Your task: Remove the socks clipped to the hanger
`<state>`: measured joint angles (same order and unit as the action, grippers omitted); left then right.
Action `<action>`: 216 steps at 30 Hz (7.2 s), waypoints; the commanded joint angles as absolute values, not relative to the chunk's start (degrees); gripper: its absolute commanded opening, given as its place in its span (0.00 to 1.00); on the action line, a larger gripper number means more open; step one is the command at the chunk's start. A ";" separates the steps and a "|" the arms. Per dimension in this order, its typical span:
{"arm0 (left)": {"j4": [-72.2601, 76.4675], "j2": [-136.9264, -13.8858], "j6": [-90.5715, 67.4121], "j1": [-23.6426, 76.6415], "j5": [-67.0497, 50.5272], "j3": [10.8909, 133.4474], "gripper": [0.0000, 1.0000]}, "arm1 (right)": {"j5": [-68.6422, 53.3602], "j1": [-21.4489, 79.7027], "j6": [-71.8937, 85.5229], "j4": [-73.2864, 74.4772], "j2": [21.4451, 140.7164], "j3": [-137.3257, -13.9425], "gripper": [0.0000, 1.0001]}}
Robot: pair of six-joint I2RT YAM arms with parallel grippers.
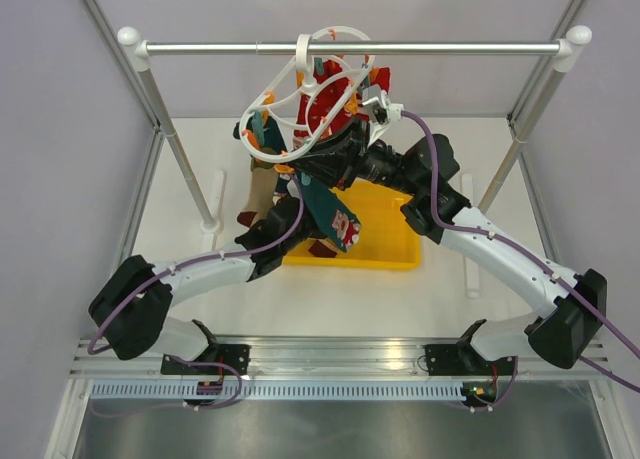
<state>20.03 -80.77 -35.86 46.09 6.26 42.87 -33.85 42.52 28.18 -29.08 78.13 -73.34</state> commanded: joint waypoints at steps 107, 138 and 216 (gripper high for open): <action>2.02 -33.65 -22.15 53.79 18.36 42.79 0.87 | -33.14 42.98 28.83 -30.41 81.65 -76.46 0.04; 1.58 -43.33 -22.41 53.88 21.36 46.58 0.02 | -26.73 42.98 26.72 -27.61 74.53 -69.61 0.39; 4.22 -45.70 -28.65 53.96 13.01 48.25 0.02 | -10.11 52.73 20.74 -45.09 67.94 -33.40 0.09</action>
